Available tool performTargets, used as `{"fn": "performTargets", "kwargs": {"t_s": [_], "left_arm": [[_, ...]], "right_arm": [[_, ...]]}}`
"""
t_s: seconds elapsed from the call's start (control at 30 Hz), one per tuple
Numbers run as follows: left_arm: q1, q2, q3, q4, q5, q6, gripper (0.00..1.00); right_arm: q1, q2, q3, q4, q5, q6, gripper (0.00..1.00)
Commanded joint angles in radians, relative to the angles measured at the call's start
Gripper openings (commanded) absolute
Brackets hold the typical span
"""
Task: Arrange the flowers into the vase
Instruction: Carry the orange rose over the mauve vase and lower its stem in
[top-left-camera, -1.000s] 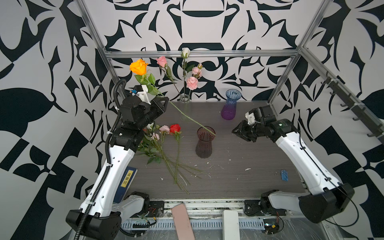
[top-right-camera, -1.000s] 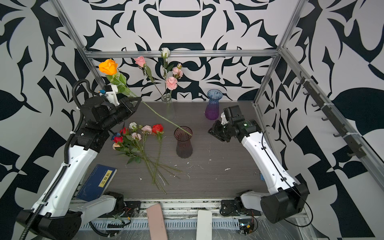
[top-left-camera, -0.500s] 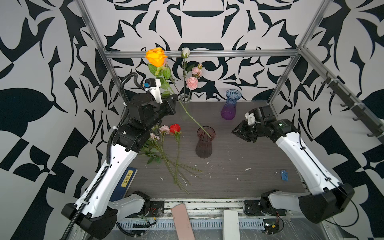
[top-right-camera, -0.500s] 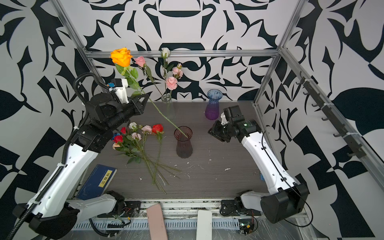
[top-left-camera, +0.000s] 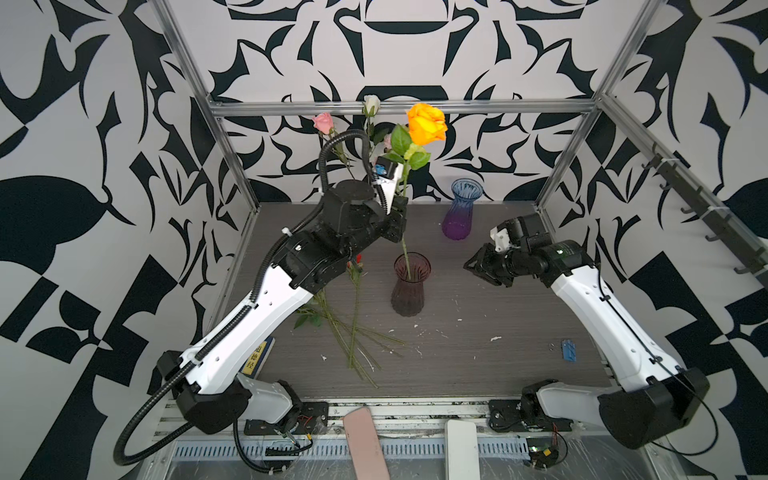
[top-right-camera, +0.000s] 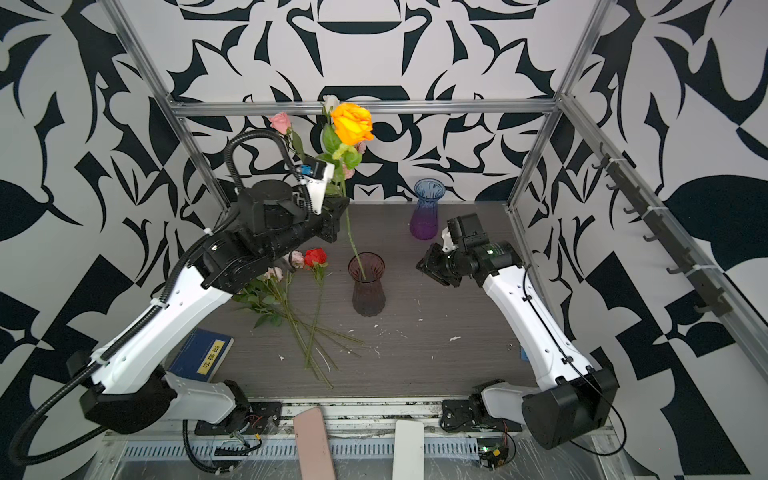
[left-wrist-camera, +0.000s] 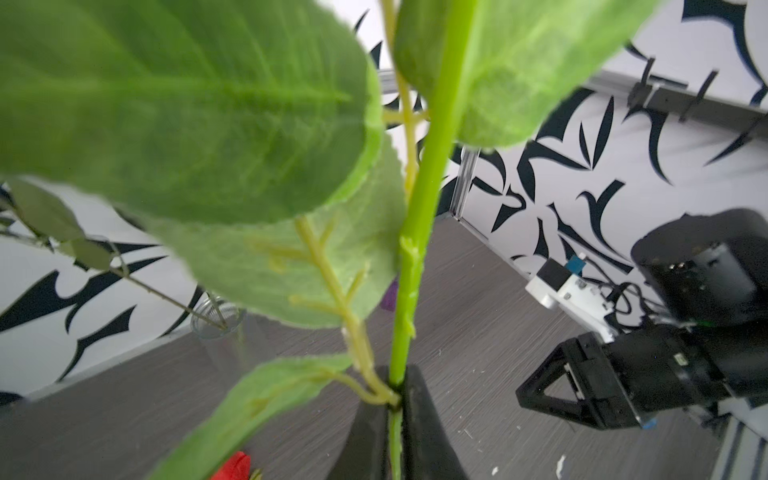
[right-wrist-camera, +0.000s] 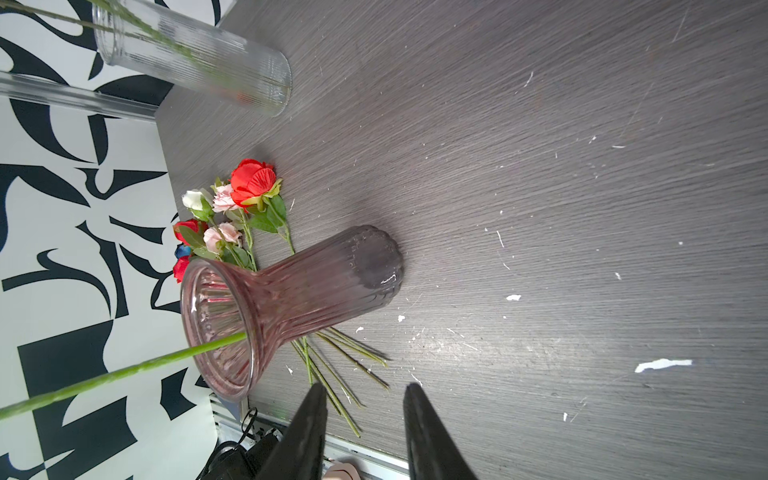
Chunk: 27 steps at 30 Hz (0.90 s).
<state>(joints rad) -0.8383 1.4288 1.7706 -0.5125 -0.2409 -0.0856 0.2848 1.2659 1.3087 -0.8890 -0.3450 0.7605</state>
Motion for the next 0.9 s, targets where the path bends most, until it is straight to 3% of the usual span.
{"fn": "performTargets", "kwargs": {"t_s": [0.0, 0.1, 0.3, 0.6, 0.7, 0.87], "left_arm": [[-0.009, 0.078, 0.106, -0.159, 0.001, 0.054, 0.48], [-0.018, 0.128, 0.161, -0.221, 0.052, 0.073, 0.61], [-0.018, 0.088, 0.092, -0.153, 0.046, 0.096, 0.72], [0.001, 0.045, 0.023, -0.139, 0.033, 0.055, 0.81], [0.074, 0.022, -0.044, -0.128, 0.125, -0.033, 0.81], [0.281, -0.031, -0.249, -0.070, 0.376, -0.267, 0.76]], "right_arm": [[-0.003, -0.022, 0.000, 0.027, 0.000, 0.008, 0.35], [-0.003, -0.021, 0.000, 0.030, 0.001, 0.011, 0.35], [-0.003, -0.027, -0.010, 0.037, 0.004, 0.019, 0.35], [-0.003, -0.033, -0.032, 0.052, 0.008, 0.037, 0.35], [-0.003, -0.030, -0.037, 0.056, 0.008, 0.043, 0.35], [-0.003, -0.028, -0.041, 0.065, 0.001, 0.051, 0.35]]}}
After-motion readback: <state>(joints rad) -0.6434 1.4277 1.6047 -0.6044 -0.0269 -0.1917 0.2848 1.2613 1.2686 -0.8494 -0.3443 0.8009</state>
